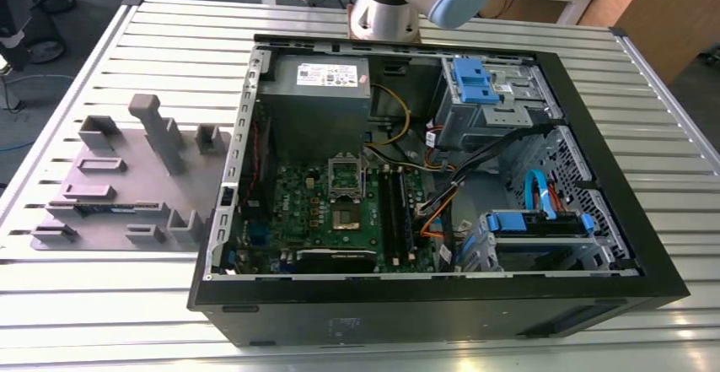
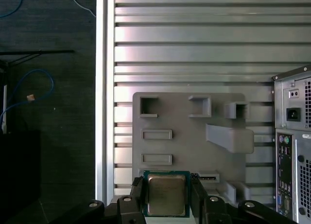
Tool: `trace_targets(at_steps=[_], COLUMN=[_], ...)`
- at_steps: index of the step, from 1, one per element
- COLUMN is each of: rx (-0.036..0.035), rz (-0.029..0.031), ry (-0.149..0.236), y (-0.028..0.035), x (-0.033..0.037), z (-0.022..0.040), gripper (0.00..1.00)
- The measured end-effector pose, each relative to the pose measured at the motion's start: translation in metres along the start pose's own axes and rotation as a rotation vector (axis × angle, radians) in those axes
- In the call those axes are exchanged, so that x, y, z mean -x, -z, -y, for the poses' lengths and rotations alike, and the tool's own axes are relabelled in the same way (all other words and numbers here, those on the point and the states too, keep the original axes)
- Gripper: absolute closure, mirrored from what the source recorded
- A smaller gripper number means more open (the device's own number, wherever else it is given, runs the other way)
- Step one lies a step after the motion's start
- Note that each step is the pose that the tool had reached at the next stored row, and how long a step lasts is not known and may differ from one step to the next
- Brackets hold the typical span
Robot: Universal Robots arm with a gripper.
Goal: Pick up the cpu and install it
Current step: 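Pick up the cpu and move it towards the insertion slot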
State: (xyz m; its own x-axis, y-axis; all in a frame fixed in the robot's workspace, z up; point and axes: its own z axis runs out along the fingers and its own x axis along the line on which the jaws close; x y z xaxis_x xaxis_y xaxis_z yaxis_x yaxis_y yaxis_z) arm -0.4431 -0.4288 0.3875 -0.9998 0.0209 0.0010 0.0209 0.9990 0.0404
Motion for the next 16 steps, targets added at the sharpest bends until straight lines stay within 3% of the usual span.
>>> trace_targets(at_steps=[4,16], rx=[0.0000,0.0000], rz=[0.0000,0.0000], ry=[0.000,0.000], y=[0.0000,0.0000], x=[0.0034,0.0039], z=[-0.0001,-0.0001], gripper=[0.53,0.53])
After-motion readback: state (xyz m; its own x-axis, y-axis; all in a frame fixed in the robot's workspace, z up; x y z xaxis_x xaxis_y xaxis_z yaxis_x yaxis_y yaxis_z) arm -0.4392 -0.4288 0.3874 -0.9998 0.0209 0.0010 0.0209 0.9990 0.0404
